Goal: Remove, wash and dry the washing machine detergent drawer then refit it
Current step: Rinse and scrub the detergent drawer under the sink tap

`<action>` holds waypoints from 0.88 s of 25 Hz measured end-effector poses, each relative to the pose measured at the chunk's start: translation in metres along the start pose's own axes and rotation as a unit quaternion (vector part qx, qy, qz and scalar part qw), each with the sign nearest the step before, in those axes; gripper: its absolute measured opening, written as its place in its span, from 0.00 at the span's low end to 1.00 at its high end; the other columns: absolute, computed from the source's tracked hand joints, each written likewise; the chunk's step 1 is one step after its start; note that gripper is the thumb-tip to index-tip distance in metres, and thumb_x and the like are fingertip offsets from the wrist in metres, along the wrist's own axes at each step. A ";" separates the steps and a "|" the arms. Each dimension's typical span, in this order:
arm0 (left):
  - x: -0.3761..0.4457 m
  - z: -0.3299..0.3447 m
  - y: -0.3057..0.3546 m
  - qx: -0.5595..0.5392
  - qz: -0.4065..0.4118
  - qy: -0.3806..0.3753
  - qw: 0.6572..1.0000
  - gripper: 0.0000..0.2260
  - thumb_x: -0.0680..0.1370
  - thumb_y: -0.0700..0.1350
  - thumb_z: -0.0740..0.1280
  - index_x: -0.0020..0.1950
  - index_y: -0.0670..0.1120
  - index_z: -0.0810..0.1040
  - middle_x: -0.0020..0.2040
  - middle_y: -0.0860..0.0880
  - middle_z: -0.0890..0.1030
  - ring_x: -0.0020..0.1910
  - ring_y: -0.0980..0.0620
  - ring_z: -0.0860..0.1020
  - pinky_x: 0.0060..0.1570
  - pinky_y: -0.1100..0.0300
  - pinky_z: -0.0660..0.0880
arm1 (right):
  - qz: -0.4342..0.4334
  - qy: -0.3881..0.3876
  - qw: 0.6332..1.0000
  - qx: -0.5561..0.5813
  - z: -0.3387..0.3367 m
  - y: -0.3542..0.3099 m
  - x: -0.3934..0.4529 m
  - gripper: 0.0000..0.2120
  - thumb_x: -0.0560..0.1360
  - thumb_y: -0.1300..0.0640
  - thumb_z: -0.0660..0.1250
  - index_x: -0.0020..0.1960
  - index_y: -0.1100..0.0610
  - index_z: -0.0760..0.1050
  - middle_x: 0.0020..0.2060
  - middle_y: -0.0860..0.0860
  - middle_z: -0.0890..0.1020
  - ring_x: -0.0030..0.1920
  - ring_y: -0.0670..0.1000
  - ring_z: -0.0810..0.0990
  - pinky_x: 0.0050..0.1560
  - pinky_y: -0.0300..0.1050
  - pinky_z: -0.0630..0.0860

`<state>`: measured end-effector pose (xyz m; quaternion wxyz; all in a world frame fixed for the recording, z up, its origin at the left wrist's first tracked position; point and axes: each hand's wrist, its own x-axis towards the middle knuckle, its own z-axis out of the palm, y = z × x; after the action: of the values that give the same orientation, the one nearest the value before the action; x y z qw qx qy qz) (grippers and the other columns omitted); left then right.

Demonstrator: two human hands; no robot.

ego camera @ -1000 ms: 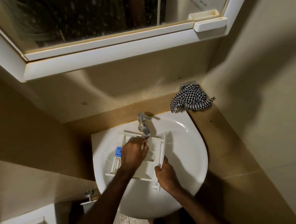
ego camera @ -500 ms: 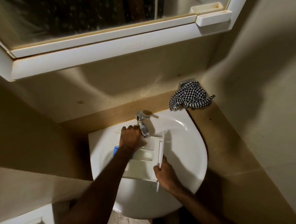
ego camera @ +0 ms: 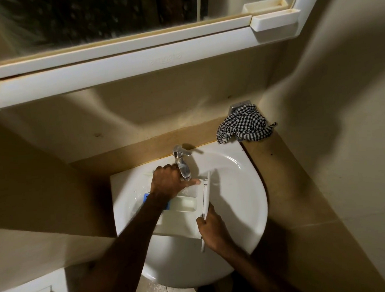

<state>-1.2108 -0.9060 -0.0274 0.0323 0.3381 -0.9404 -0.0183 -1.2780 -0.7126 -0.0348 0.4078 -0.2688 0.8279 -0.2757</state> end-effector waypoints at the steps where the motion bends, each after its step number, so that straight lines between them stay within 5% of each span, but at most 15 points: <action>1: 0.000 -0.001 0.000 -0.011 0.001 -0.018 1.000 0.29 0.71 0.71 0.71 0.45 0.43 0.83 0.41 0.43 0.86 0.37 0.42 0.84 0.38 0.55 0.75 | 0.001 -0.001 1.000 -0.002 0.000 0.000 0.000 0.23 0.79 0.57 0.63 0.74 0.53 0.67 0.60 0.57 0.83 0.59 0.63 0.81 0.55 0.49 0.76; 4: 0.003 0.000 -0.005 -0.018 -0.006 -0.049 0.999 0.23 0.75 0.62 0.74 0.59 0.46 0.83 0.54 0.43 0.87 0.49 0.42 0.84 0.47 0.53 0.76 | 0.002 -0.009 1.000 -0.002 -0.001 0.002 0.000 0.24 0.80 0.57 0.63 0.75 0.54 0.65 0.61 0.58 0.82 0.60 0.63 0.81 0.58 0.52 0.78; 11: 0.001 -0.001 0.003 0.006 -0.057 -0.053 0.997 0.24 0.70 0.60 0.77 0.56 0.44 0.83 0.51 0.43 0.87 0.50 0.41 0.83 0.53 0.51 0.73 | 0.005 -0.003 1.000 -0.007 -0.002 -0.001 0.000 0.25 0.79 0.58 0.63 0.75 0.56 0.66 0.61 0.60 0.82 0.60 0.64 0.81 0.58 0.51 0.78; 15: 0.002 0.002 -0.001 0.017 -0.029 -0.076 0.997 0.19 0.78 0.55 0.71 0.64 0.46 0.80 0.59 0.45 0.85 0.56 0.43 0.82 0.54 0.52 0.73 | 0.006 -0.015 1.000 0.000 -0.004 -0.005 -0.002 0.24 0.79 0.59 0.63 0.74 0.54 0.67 0.61 0.59 0.83 0.59 0.64 0.81 0.58 0.52 0.78; 19: -0.003 -0.004 -0.020 -0.050 0.022 -0.124 0.991 0.16 0.82 0.49 0.67 0.68 0.45 0.78 0.63 0.42 0.82 0.59 0.41 0.80 0.55 0.51 0.74 | 0.000 -0.028 1.000 0.015 -0.025 -0.006 -0.006 0.19 0.78 0.58 0.62 0.69 0.52 0.74 0.55 0.57 0.85 0.54 0.62 0.83 0.55 0.55 0.80; 22: -0.019 0.000 -0.029 -0.065 0.030 -0.139 0.988 0.15 0.84 0.48 0.64 0.70 0.47 0.78 0.65 0.45 0.81 0.60 0.44 0.80 0.57 0.53 0.74 | 0.004 -0.035 0.999 -0.013 -0.054 -0.012 -0.001 0.11 0.76 0.52 0.62 0.54 0.49 0.80 0.45 0.54 0.85 0.49 0.61 0.83 0.50 0.56 0.81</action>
<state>-1.1775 -0.9161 -0.0300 -0.0761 0.3008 -0.9424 -0.1252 -1.3191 -0.7071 0.0014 0.4344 -0.2805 0.8176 -0.2534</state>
